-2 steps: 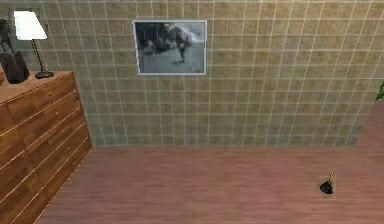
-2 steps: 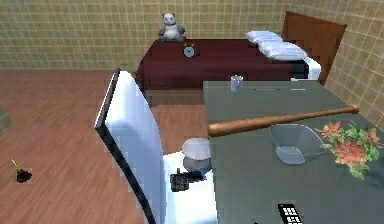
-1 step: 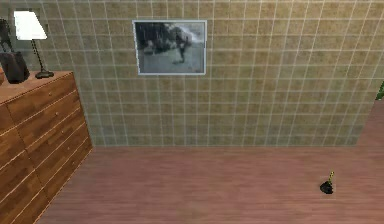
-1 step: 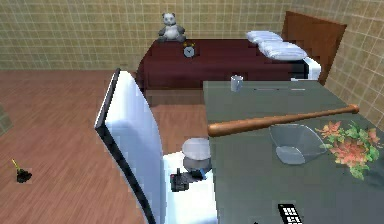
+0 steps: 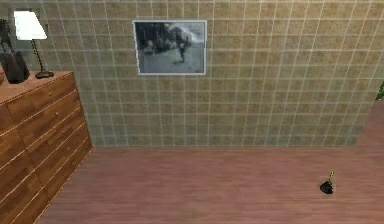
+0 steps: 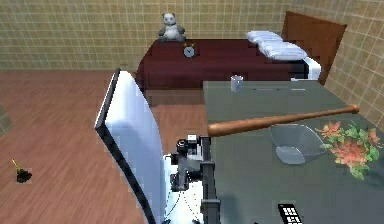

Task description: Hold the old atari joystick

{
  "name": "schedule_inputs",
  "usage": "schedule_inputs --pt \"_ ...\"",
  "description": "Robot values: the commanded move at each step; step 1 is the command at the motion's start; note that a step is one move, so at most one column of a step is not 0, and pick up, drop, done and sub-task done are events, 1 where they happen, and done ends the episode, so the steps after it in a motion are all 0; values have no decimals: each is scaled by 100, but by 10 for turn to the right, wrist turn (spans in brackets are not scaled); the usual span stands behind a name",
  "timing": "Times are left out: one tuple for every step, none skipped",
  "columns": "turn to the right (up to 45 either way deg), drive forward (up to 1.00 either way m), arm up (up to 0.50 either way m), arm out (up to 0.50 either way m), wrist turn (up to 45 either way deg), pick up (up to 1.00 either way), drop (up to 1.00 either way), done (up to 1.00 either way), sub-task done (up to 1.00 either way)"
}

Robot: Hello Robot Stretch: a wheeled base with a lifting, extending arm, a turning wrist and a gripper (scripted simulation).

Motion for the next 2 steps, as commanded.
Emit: schedule_inputs --pt "0 0 0 0 450 0 0 0 0" --pt "0 0 0 0 450 0 0 0 0"
